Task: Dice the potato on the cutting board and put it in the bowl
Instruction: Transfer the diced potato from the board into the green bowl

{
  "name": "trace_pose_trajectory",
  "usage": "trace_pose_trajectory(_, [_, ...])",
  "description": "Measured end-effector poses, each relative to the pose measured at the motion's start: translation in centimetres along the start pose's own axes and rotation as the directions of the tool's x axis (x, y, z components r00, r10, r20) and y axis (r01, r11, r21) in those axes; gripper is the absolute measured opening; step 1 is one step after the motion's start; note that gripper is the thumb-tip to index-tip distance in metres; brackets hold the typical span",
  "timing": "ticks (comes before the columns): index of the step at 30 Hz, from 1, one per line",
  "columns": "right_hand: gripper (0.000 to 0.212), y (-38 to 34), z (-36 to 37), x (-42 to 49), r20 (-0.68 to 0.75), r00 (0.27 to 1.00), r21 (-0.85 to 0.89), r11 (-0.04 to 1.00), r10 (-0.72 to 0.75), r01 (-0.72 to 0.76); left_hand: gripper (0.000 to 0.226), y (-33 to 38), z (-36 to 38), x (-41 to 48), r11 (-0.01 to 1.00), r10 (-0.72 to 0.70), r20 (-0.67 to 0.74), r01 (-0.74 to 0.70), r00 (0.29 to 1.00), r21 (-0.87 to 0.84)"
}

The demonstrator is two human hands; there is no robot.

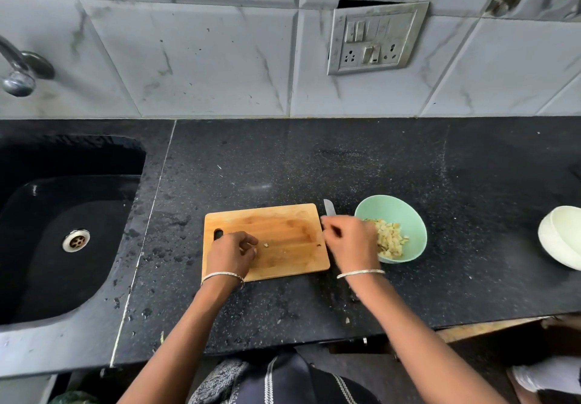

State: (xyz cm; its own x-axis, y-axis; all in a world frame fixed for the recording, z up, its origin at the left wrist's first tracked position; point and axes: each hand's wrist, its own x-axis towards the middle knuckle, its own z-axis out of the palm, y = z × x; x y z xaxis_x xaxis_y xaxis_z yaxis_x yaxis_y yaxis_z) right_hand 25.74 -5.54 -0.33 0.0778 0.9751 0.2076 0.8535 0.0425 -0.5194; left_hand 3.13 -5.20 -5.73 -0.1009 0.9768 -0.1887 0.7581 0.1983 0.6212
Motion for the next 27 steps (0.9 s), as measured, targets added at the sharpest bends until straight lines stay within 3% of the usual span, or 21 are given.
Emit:
trace_pose_trajectory(4, [0.014,5.2,-3.3,1.3,-0.09,0.976,-0.132,0.968,0.201,-0.211,0.009,1.6,0.8,0.1,0.997,0.055,-0.018,-0.054,0.998,0.061])
trace_pose_trajectory(8, [0.023,7.2,-4.8,0.9,0.116,0.957,-0.183,0.952,0.267,-0.244,0.007,2.5,1.5,0.6,0.983,0.087,-0.034,-0.081,0.996,0.162])
trace_pose_trajectory(13, [0.017,6.2,-4.8,0.0,-0.049,0.972,-0.22,0.947,0.23,-0.235,0.001,2.7,1.7,1.0,0.963,0.103,-0.038,-0.09,0.994,0.254])
trace_pose_trajectory(19, [0.024,6.0,-2.1,-2.1,0.053,0.994,-0.185,0.979,0.093,-0.082,0.008,3.2,1.8,1.6,0.942,0.096,-0.024,-0.083,0.995,0.324])
trace_pose_trajectory(25, [0.015,8.6,-3.2,-2.1,-0.033,0.986,-0.245,0.955,0.163,-0.166,0.009,3.5,2.2,1.5,0.934,0.049,-0.057,-0.026,0.997,0.357])
trace_pose_trajectory(27, [0.016,9.6,-3.9,-1.8,0.007,0.983,-0.256,0.95,0.186,-0.178,0.01,3.4,2.3,1.5,0.934,0.031,-0.076,-0.002,0.997,0.357])
